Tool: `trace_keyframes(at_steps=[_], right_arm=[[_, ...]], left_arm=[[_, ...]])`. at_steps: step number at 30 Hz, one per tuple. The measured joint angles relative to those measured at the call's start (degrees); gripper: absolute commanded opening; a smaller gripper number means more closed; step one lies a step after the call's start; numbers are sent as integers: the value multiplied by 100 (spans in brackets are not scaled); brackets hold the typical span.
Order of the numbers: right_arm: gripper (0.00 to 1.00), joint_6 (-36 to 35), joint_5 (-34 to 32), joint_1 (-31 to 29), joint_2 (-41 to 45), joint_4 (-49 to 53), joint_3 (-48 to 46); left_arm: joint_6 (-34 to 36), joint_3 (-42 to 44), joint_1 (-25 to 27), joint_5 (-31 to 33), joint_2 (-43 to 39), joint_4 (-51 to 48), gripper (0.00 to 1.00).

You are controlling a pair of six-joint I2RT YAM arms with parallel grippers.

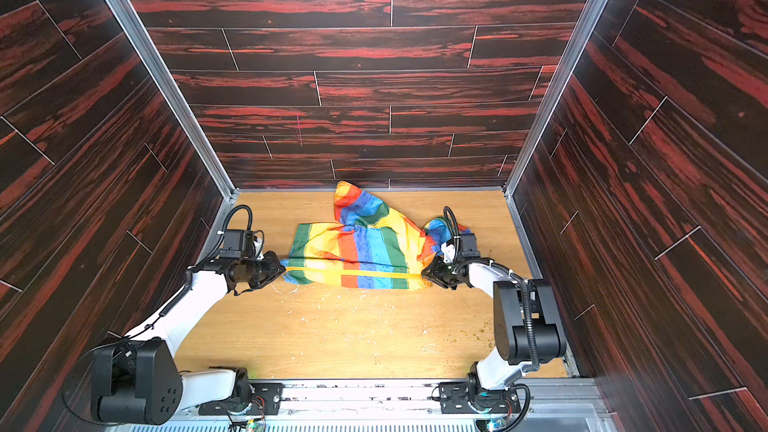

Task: Zip up the jacket

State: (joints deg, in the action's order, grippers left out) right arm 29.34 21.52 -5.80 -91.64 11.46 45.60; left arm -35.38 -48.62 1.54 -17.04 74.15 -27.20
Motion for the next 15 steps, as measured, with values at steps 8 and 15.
trace_keyframes(at_steps=[8,15], right_arm=[[51,-70,-911,2,584,450,227],[54,-157,-1676,9,1606,651,476]], left_arm=[[219,-387,-9,603,-201,-748,91],[492,-820,-11,1331,-949,-975,100]])
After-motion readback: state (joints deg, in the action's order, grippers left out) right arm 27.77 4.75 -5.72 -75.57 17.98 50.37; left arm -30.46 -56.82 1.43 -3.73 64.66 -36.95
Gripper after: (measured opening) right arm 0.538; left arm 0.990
